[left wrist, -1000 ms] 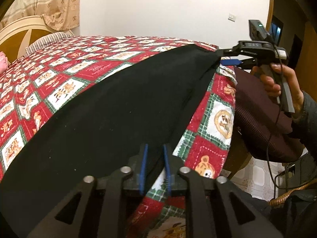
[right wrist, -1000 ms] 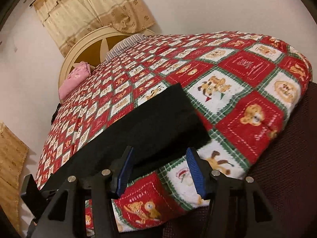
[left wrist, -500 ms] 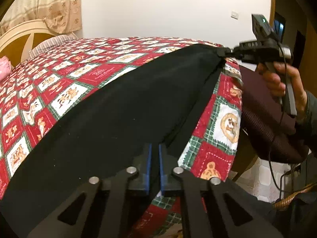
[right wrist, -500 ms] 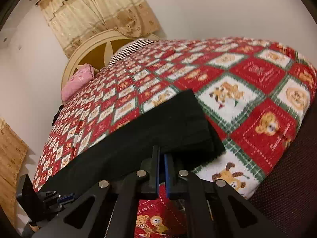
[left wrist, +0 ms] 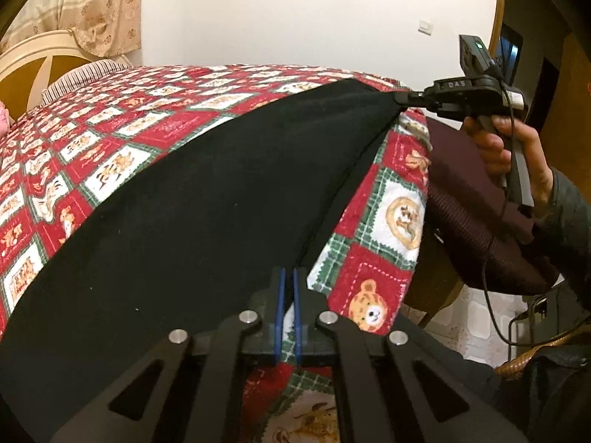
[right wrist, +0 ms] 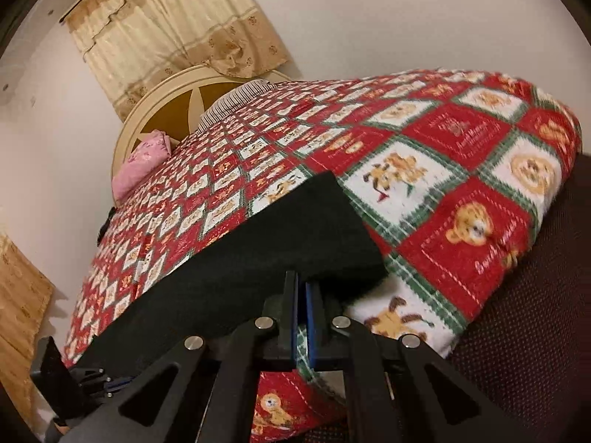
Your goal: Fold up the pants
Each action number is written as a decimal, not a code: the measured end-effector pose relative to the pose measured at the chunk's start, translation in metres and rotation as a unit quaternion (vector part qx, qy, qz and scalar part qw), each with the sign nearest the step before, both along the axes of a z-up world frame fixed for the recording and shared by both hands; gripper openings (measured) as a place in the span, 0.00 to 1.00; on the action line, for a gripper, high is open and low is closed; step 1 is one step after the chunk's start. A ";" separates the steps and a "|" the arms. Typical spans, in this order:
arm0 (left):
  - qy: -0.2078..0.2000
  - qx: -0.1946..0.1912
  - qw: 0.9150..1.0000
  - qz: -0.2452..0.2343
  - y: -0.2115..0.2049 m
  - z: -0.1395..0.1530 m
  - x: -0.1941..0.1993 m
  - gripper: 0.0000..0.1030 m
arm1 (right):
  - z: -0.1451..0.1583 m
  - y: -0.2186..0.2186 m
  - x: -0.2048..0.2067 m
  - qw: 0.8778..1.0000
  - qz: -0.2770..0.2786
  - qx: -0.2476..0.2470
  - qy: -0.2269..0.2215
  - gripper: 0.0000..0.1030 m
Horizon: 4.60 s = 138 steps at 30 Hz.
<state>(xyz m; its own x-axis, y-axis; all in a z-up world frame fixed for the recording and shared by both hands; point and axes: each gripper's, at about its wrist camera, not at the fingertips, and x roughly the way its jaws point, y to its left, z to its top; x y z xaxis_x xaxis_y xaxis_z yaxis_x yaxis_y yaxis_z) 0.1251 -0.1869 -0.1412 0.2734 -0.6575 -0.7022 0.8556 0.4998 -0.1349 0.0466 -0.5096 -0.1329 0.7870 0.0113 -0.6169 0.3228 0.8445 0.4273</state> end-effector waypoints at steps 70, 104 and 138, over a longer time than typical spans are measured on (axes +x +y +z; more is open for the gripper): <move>0.048 -0.031 0.998 0.032 0.012 -0.011 0.011 0.06 | 0.004 -0.028 0.115 0.984 0.010 -0.154 0.085 0.38; -0.007 -0.021 0.997 0.079 0.019 0.015 0.008 0.54 | -0.007 0.063 0.032 0.975 0.109 -0.186 0.052 0.52; 0.056 -0.033 0.990 0.128 0.089 -0.016 -0.004 0.65 | -0.040 0.200 0.043 0.942 0.247 -0.219 0.062 0.57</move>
<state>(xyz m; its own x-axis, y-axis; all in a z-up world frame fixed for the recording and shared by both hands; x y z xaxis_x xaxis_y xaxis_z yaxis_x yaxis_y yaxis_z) 0.1215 -0.0981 -0.1568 0.3594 -0.6227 -0.6951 0.6795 0.6851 -0.2624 0.0894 -0.3092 -0.1730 0.6747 0.0806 -0.7337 -0.1308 0.9913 -0.0114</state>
